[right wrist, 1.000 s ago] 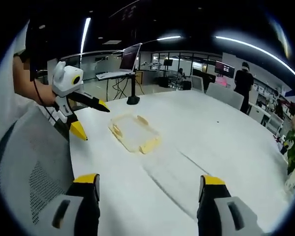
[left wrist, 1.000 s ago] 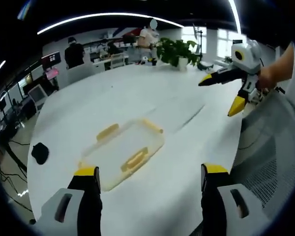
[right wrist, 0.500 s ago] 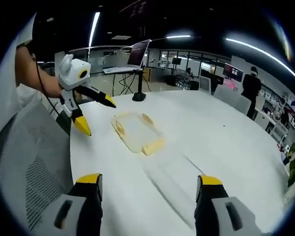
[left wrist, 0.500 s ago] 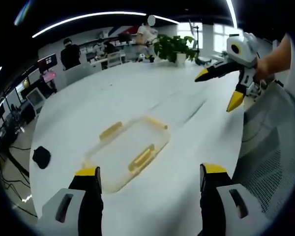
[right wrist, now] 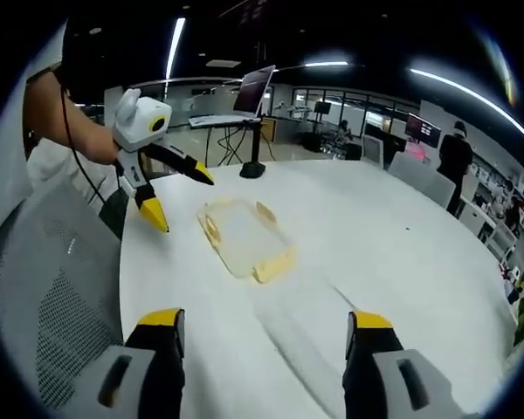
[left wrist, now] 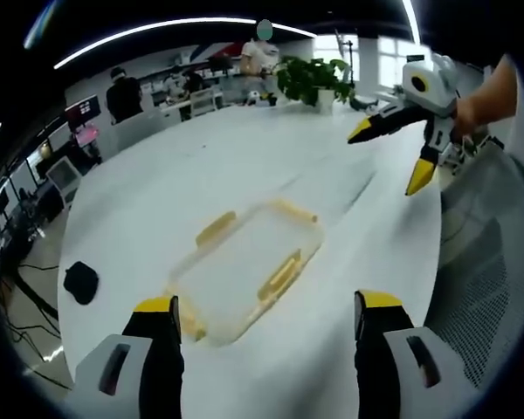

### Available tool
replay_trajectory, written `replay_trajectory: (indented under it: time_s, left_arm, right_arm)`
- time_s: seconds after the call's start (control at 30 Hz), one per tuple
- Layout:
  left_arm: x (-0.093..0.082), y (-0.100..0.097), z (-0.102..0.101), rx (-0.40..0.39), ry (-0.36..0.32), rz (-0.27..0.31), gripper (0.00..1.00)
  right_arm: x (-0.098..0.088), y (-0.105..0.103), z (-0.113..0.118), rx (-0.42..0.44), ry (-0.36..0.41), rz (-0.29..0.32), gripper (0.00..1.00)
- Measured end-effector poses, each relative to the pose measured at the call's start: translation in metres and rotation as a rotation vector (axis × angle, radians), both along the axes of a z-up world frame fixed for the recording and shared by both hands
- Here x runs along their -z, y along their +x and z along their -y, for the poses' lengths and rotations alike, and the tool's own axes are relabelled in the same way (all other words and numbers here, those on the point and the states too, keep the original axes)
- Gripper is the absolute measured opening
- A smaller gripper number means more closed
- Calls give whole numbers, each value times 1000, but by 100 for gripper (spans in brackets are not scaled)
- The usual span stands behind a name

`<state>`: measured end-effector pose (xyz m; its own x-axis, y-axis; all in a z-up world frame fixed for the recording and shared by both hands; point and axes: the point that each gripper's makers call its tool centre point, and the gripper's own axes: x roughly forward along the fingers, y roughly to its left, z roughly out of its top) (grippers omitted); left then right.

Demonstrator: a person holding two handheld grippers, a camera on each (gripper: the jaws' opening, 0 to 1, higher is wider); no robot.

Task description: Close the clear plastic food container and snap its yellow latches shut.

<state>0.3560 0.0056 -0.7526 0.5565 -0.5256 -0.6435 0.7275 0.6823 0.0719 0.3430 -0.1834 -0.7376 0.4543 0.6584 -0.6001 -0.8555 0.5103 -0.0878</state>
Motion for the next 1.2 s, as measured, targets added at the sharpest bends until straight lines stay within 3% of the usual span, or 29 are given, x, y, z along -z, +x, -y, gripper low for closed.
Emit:
replay_trajectory:
  time_s: [0.63, 1.2]
  left_arm:
    - [1, 13, -8, 38, 21, 7, 78]
    - [9, 22, -34, 26, 55, -3, 77]
  right_arm:
    - [2, 17, -29, -46, 1, 0, 70]
    - [9, 22, -49, -117, -17, -13, 67]
